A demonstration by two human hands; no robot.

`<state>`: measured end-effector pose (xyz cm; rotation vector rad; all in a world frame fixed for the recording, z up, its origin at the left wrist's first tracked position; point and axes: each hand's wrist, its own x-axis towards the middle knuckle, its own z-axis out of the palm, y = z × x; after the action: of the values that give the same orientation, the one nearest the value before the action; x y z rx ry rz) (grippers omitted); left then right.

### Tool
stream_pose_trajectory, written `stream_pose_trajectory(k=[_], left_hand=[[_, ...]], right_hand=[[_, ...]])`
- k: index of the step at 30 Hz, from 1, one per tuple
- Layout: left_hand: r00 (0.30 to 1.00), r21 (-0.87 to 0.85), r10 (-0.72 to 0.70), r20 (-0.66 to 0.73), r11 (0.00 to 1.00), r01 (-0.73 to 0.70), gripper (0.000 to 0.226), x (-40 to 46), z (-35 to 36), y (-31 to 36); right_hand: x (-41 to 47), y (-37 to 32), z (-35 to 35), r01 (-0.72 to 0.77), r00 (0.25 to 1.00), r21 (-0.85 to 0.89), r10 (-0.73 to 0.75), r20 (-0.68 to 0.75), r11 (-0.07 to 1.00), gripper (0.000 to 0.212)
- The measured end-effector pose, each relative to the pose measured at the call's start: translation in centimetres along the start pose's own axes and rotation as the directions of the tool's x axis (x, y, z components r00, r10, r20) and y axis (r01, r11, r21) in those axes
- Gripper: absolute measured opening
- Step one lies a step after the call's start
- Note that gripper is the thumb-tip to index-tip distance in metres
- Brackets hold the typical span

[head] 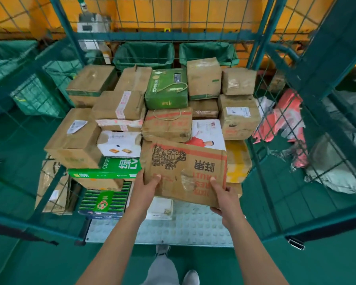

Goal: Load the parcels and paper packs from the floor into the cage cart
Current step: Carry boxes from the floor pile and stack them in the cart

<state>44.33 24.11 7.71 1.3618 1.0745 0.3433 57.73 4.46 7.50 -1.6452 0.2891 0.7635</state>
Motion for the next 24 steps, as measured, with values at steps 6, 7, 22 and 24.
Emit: stream_pose_trajectory(k=[6,7,22,24], left_hand=[[0.997,0.039,0.063,0.038,0.997,-0.065,0.061,5.7,4.0,3.8],[0.995,0.058,0.085,0.050,0.994,-0.088,0.062,6.6,4.6,4.6],[0.956,0.023,0.031,0.291,0.999,-0.039,0.097,22.0,13.5,14.1],[0.931,0.006,0.018,0.366,1.000,-0.021,0.099,22.9,15.3,14.3]], right_hand=[[3.9,-3.6,-0.8,-0.028,0.999,0.060,0.031,-0.038,0.998,0.050],[4.7,-4.2,-0.6,-0.032,0.998,0.088,0.037,-0.047,0.996,0.053],[15.4,-14.3,5.3,-0.048,0.986,0.499,0.121,-0.114,0.865,0.033],[16.4,-14.4,6.1,-0.061,0.988,0.523,0.127,-0.091,0.850,0.034]])
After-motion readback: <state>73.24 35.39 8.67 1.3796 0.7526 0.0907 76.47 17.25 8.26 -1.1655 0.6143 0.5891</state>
